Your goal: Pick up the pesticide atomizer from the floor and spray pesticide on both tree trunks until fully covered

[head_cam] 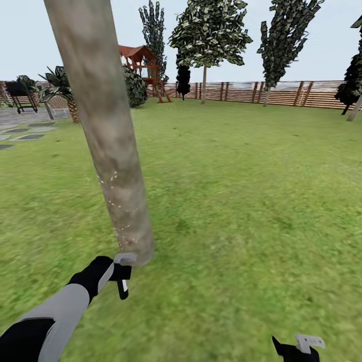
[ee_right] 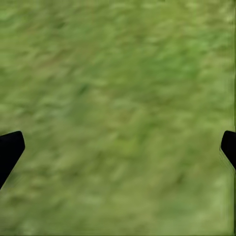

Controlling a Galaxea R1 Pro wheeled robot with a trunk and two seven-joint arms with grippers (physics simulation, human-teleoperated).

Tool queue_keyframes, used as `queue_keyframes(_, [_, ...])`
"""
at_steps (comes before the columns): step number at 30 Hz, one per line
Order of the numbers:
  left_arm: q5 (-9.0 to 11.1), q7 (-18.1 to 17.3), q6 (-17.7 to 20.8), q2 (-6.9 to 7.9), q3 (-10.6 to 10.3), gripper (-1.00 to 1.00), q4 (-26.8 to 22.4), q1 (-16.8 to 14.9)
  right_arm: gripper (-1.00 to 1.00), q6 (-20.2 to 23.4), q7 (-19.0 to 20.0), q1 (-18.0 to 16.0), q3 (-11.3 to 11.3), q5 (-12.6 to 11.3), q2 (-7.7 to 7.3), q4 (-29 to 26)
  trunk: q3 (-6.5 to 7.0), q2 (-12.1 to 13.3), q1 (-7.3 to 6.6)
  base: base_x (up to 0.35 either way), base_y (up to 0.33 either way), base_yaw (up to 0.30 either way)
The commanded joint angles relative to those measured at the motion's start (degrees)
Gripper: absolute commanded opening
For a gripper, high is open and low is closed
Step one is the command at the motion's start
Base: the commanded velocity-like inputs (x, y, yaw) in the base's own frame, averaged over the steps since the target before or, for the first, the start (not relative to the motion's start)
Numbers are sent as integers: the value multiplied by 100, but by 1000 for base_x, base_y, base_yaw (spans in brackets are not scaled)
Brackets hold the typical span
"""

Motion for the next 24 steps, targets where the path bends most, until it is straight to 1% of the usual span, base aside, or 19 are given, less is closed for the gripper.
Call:
queue_keyframes(1, [3, 3, 0, 0, 1, -100, 0, 0, 100, 0, 0, 0, 0, 0, 0, 1, 0, 0, 0, 233, -180, 5])
queue_keyframes(4, [6, 3, 0, 0, 0, -100, 0, 0, 100, 0, 0, 0, 0, 0, 0, 2, 0, 0, 0, 209, -211, 37])
queue_keyframes(6, [6, 3, 0, -2, 1, -100, 0, 0, 100, 0, 0, 0, 0, 0, 0, 1, 0, 0, 0, 137, -241, 161])
queue_keyframes(24, [0, 3, 0, -6, 5, -100, -18, 0, 100, 0, 0, 0, 0, 0, 3, 0, 0, 0, 0, 4, -281, 273])
